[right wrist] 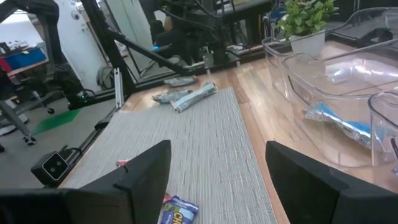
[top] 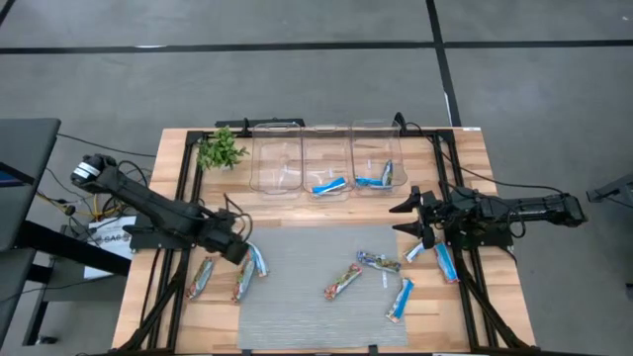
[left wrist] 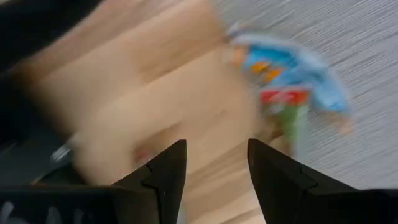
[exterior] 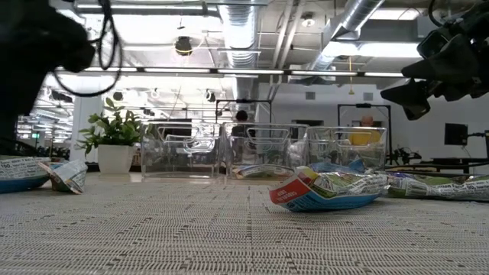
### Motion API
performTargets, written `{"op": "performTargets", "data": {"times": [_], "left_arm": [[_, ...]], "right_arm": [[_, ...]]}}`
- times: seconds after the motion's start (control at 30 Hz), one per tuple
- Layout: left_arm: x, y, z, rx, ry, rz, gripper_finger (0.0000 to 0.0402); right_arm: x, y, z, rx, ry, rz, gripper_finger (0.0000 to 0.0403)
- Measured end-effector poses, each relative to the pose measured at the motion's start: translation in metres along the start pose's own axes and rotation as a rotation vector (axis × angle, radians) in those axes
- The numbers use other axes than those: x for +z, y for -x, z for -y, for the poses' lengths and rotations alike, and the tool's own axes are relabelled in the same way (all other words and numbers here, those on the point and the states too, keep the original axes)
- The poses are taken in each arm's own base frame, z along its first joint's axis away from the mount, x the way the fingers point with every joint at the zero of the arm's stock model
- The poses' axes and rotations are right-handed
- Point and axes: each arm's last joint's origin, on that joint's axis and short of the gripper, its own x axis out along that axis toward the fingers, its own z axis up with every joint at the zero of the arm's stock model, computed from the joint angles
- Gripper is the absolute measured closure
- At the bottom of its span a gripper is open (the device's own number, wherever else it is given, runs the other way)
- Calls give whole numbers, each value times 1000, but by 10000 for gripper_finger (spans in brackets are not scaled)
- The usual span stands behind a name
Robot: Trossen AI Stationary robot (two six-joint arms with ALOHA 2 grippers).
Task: Pick and place Granola Bars by type
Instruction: Put the red granola bar into the left transparent bin
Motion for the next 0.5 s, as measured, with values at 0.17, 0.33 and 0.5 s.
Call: {"op": "performTargets", "data": {"times": [0.17, 0.33, 0.5], "left_arm": [[-12, 3, -11, 83, 11, -91, 239], [-22, 3, -15, 142, 10, -170, 239], [-31, 0, -15, 199, -9, -256, 239]], "right_arm": [[0, 0, 0, 0, 0, 0, 148], [0, 0, 0, 0, 0, 0, 148], [0, 0, 0, 0, 0, -1, 148]]}}
